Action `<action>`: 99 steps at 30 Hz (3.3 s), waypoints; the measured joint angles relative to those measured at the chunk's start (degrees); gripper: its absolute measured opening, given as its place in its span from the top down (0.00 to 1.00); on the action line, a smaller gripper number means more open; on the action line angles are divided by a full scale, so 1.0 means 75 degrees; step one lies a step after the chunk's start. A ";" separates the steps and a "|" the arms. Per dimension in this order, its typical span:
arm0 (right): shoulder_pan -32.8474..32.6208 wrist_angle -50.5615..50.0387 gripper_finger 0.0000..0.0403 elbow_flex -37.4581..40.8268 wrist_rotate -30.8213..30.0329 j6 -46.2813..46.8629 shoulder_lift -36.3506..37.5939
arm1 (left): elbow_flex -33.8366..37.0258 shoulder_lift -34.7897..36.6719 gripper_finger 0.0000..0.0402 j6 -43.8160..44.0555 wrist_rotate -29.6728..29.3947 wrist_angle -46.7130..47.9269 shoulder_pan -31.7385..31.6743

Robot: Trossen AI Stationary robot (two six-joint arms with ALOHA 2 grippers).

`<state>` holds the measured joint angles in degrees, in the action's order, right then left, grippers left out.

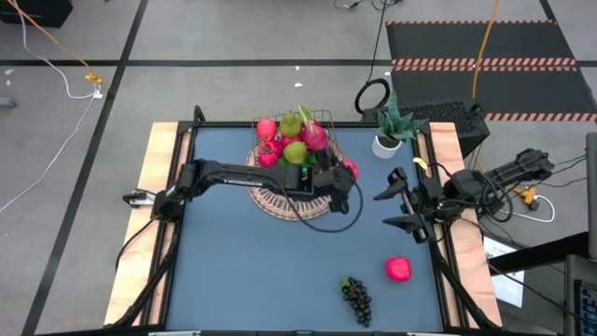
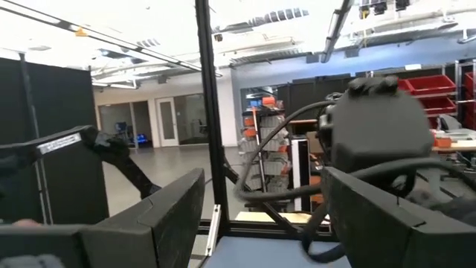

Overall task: Build produce basket
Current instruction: Put the red apple into the gold wire basket

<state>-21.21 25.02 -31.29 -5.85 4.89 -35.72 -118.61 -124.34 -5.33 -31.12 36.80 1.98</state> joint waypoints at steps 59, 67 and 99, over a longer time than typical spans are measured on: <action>-0.0186 0.0155 0.34 -0.0003 -0.1029 -0.0959 -0.0179 | -0.1133 -0.4179 0.03 0.0458 0.5513 -0.8622 0.0926; -0.0186 0.0177 0.34 -0.0003 -0.1024 -0.0892 -0.0233 | -0.1810 -0.4933 0.03 0.0364 0.5668 -0.8282 0.1236; -0.0186 0.0519 0.34 -0.0003 -0.1017 -0.0932 -0.0399 | -0.1842 -0.5365 0.22 0.0586 0.4355 -0.7989 0.1263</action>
<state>-22.61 28.91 -31.31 -13.47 -2.11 -38.72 -132.42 -164.57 -0.94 1.55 -23.12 11.46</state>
